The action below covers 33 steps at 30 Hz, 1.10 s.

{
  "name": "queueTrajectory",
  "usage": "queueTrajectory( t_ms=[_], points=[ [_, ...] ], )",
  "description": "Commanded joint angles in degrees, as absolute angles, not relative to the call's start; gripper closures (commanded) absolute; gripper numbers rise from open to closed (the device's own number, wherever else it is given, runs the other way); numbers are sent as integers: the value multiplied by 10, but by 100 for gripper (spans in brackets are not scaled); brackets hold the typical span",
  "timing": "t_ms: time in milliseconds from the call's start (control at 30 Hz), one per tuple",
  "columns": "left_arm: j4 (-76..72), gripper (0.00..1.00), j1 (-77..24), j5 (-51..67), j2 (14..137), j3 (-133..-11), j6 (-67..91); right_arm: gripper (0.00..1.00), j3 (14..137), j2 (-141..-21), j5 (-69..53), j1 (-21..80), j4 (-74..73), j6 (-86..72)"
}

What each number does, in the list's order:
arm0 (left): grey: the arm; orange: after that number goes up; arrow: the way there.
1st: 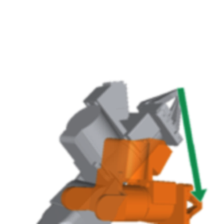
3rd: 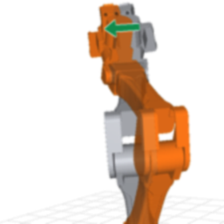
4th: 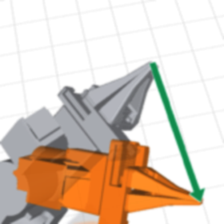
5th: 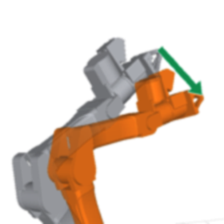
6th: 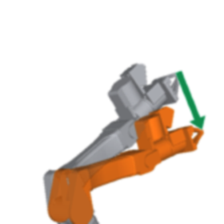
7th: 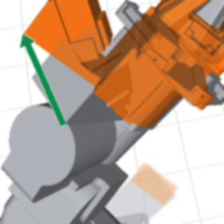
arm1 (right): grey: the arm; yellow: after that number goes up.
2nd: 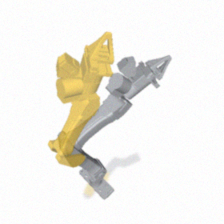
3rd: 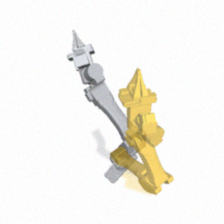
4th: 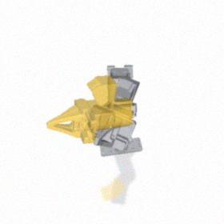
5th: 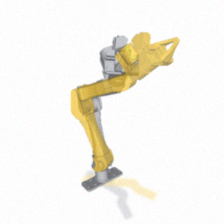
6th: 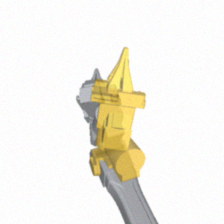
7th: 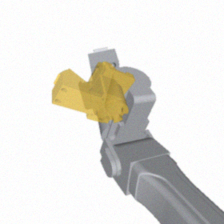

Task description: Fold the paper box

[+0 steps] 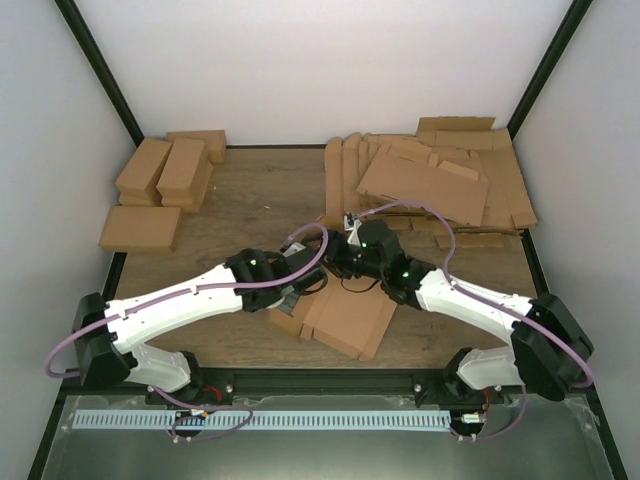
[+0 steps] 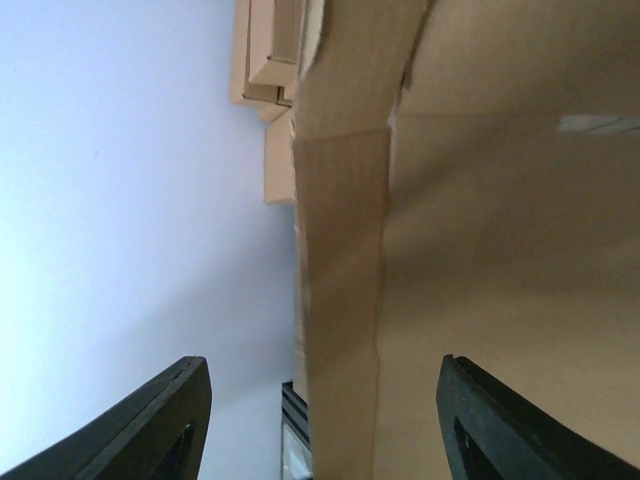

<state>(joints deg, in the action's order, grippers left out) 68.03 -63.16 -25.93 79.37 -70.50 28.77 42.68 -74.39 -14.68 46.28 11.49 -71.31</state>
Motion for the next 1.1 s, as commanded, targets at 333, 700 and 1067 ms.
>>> queueTrajectory(
  t_ms=[333,700,1067],
  points=[
    [670,96,-673,-319,792,-722,310,51,518,-806,-146,468,54,-718],
    [673,96,-691,-345,799,-723,327,88,509,-810,-157,468,46,-708],
    [606,35,-685,-263,720,-713,334,98,426,-771,-170,468,131,-731]
  ],
)
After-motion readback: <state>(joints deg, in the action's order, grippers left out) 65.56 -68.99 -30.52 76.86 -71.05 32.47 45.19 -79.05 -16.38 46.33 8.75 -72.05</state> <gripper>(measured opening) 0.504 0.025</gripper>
